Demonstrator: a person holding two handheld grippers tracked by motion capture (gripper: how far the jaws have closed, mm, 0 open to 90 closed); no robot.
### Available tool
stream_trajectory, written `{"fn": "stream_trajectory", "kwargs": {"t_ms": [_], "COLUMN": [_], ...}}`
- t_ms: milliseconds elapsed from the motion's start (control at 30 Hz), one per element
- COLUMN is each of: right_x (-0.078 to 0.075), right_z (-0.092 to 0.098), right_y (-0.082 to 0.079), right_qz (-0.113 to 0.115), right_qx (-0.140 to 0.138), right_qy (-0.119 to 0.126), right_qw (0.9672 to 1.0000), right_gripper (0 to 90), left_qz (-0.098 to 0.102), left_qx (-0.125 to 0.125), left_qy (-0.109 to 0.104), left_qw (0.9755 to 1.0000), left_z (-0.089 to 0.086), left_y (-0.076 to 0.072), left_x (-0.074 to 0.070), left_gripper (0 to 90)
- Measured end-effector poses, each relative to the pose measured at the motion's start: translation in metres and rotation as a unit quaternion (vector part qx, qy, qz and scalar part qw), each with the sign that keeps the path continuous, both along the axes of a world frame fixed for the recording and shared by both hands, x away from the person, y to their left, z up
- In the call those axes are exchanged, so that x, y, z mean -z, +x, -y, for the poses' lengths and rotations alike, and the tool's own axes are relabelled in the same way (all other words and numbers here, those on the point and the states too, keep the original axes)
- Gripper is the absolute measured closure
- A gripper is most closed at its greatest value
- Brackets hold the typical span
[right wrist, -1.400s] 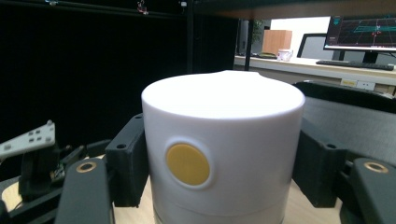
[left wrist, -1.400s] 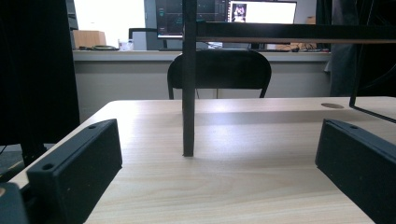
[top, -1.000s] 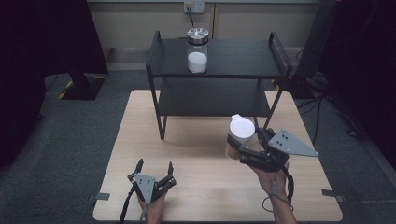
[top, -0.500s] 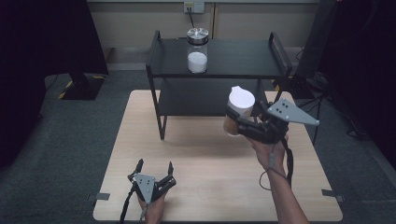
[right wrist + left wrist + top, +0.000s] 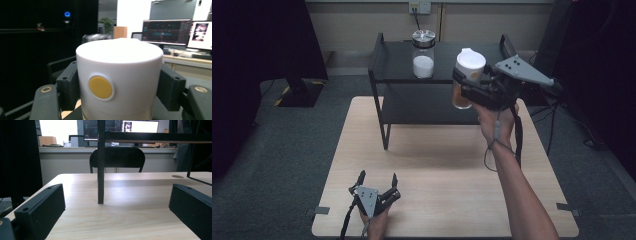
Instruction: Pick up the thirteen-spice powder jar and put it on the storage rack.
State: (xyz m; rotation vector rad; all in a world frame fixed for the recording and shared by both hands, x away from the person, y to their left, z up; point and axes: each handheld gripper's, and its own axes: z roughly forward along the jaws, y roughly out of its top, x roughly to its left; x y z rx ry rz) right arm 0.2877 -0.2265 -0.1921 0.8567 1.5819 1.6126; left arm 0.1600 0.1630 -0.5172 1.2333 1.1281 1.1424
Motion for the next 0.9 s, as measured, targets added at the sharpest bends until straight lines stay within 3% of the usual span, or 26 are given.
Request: {"fn": "stream_trajectory", "kwargs": {"t_ms": [233,467,533,567,900], "right_x": [-0.01,-0.014,-0.018,-0.019,-0.014], "right_z": [-0.025,-0.035,-0.04,-0.042,-0.045], "right_y": [0.019,0.038,0.043,0.045,0.064], "right_qz": [0.001,0.0,0.003,0.004,-0.002], "right_qx": [0.058,0.087,0.098,0.101,0.096], "right_qy": [0.003,0.015,-0.008,-0.015,0.002], "right_qw": [0.9983,0.9961,0.9952,0.9948,0.9954], "right_gripper": [30.1,30.1,30.1,30.1,30.0], "left_qz": [0.0,0.0,0.0,0.0,0.0], "left_qx": [0.0,0.0,0.0,0.0,0.001], "left_qy": [0.0,0.0,0.0,0.0,0.0], "left_qw": [1.0,1.0,1.0,1.0,1.0], "left_z": [0.0,0.0,0.0,0.0,0.0], "left_y": [0.0,0.0,0.0,0.0,0.0], "left_x": [0.0,0.0,0.0,0.0,0.0], "left_gripper": [0.0,0.0,0.0,0.0,0.0]}}
